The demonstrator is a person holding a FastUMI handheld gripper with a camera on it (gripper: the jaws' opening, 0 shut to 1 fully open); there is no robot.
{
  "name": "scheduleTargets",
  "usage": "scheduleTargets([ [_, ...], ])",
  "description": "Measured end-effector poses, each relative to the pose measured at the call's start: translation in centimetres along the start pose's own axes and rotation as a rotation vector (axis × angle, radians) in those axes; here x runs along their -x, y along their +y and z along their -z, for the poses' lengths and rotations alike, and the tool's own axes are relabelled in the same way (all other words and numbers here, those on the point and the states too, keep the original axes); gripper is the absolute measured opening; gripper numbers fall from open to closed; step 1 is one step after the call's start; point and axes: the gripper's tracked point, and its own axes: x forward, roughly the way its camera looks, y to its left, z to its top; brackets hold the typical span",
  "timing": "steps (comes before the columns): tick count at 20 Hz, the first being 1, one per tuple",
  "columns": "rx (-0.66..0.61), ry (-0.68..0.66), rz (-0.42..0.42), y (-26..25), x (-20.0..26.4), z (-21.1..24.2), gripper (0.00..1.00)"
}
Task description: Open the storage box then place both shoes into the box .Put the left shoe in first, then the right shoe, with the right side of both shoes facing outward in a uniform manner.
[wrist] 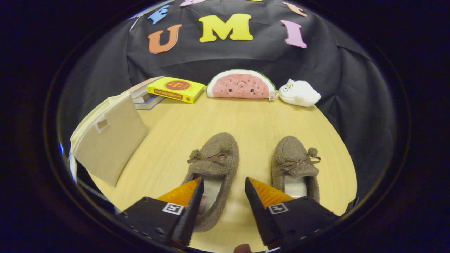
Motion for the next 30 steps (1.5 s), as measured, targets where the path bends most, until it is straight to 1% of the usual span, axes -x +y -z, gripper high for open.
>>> scheduleTargets([
  [3,-0.022,0.035,-0.010,0.1,-1.3,0.2,0.51],
  [5,-0.051,0.062,-0.024,0.3,-2.0,0.8,0.51],
  [7,-0.103,0.086,-0.028,0.0,-2.2,1.4,0.30],
  [8,-0.139,0.089,-0.048,0.2,-2.5,1.1,0.20],
  [9,-0.164,0.085,-0.055,0.2,-3.4,0.9,0.10],
  [10,-0.193,0.069,-0.061,0.0,-2.8,0.7,0.01],
  [12,-0.212,0.065,-0.072,-0.2,-2.8,1.0,0.00],
  [16,-0.296,0.060,-0.105,0.2,-1.7,1.1,0.00],
  [23,-0.380,0.052,-0.211,4.4,2.0,-0.2,0.00],
  [26,-0.386,0.039,-0.255,7.0,4.7,-2.1,0.00],
  [30,-0.388,-0.013,-0.293,11.2,9.1,-6.7,0.00],
])
